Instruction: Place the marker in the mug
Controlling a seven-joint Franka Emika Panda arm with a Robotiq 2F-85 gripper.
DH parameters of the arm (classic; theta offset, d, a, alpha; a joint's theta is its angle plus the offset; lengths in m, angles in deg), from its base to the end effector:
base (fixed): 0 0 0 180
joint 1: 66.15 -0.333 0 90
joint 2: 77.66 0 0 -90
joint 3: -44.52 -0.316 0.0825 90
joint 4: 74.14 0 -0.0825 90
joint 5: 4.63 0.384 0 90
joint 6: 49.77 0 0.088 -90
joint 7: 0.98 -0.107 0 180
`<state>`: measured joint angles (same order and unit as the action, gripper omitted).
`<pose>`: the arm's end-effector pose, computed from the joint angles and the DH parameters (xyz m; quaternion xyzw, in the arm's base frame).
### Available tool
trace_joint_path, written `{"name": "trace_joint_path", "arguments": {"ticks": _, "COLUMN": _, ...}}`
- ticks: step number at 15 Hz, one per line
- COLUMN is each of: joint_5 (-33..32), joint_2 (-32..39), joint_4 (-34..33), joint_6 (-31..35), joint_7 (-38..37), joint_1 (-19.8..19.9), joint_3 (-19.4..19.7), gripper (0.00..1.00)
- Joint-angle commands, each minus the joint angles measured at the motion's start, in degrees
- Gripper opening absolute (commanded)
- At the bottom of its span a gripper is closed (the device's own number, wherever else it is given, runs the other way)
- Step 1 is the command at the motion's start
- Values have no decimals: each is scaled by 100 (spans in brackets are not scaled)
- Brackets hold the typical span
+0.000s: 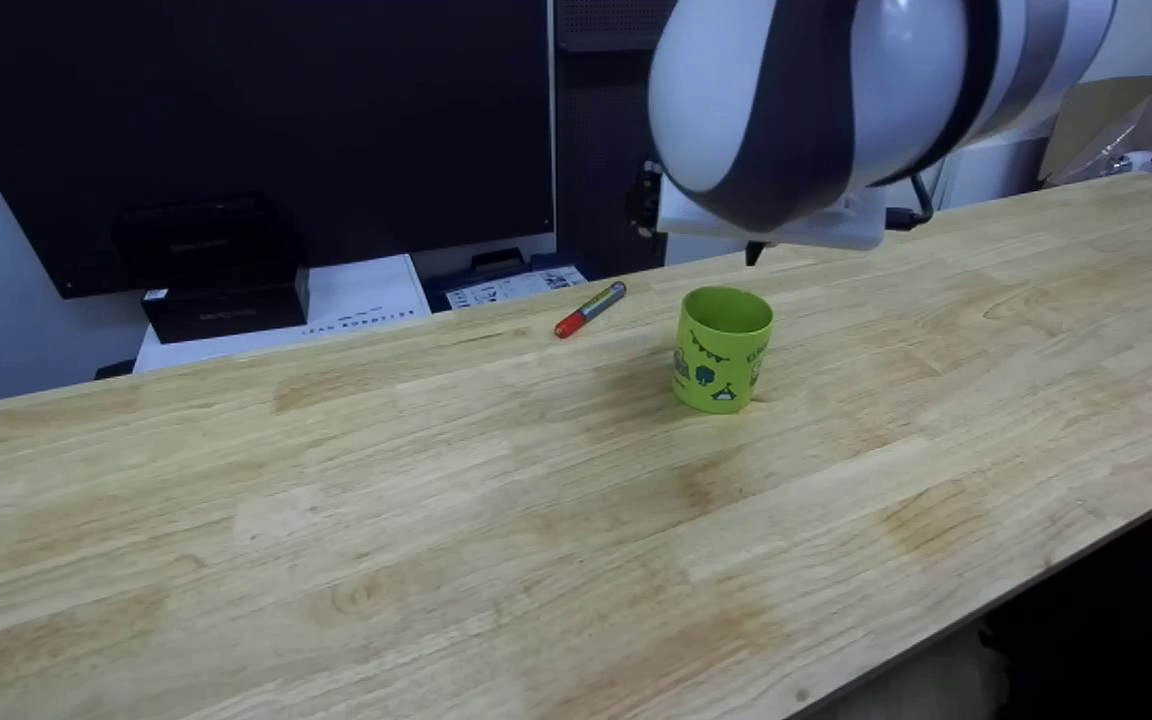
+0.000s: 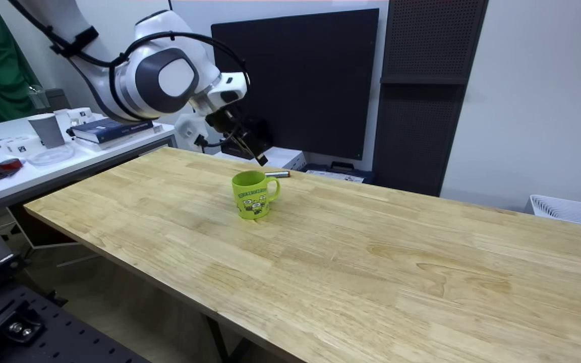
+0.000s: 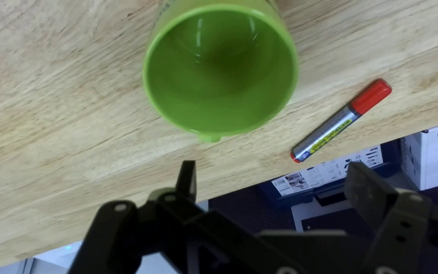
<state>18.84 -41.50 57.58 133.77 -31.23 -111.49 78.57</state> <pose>0.5437 0.0619 0.1692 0.9271 -0.2809 0.2444 0.0440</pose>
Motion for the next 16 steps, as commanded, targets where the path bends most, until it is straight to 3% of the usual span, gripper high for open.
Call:
{"name": "trace_joint_path", "arguments": {"ticks": 1, "joint_5": -231, "joint_2": -1108, "joint_4": -40, "joint_6": -995, "joint_7": 410, "joint_1": 1104, "joint_3": -684, "gripper": 100}}
{"name": "trace_joint_path", "arguments": {"ticks": 3, "joint_5": -391, "joint_2": -1512, "joint_4": -207, "joint_6": -1690, "joint_7": 439, "joint_1": 1829, "joint_3": -1142, "gripper": 100}}
{"name": "trace_joint_path", "arguments": {"ticks": 4, "joint_5": 33, "joint_2": -1638, "joint_4": -370, "joint_6": -2151, "joint_7": 860, "joint_1": 2025, "joint_3": -1263, "gripper": 100}}
{"name": "trace_joint_path", "arguments": {"ticks": 5, "joint_5": -252, "joint_2": -1815, "joint_4": -504, "joint_6": -2543, "joint_7": 711, "joint_1": 2670, "joint_3": -1731, "gripper": 100}}
{"name": "trace_joint_path", "arguments": {"ticks": 8, "joint_5": 267, "joint_2": -1866, "joint_4": -1083, "joint_6": -3828, "joint_7": 1122, "joint_1": 3874, "joint_3": -2583, "gripper": 100}}
{"name": "trace_joint_path", "arguments": {"ticks": 10, "joint_5": 761, "joint_2": -1761, "joint_4": -1437, "joint_6": -4589, "joint_7": 1448, "joint_1": 4459, "joint_3": -2922, "gripper": 100}}
{"name": "trace_joint_path", "arguments": {"ticks": 12, "joint_5": 1139, "joint_2": -1614, "joint_4": -1692, "joint_6": -5275, "joint_7": 1584, "joint_1": 4854, "joint_3": -3070, "gripper": 100}}
{"name": "trace_joint_path", "arguments": {"ticks": 13, "joint_5": 763, "joint_2": -1860, "joint_4": -1326, "joint_6": -4777, "joint_7": 1426, "joint_1": 4666, "joint_3": -3019, "gripper": 100}}
{"name": "trace_joint_path", "arguments": {"ticks": 16, "joint_5": 989, "joint_2": -1708, "joint_4": -1521, "joint_6": -5146, "joint_7": 1567, "joint_1": 4895, "joint_3": -3065, "gripper": 100}}
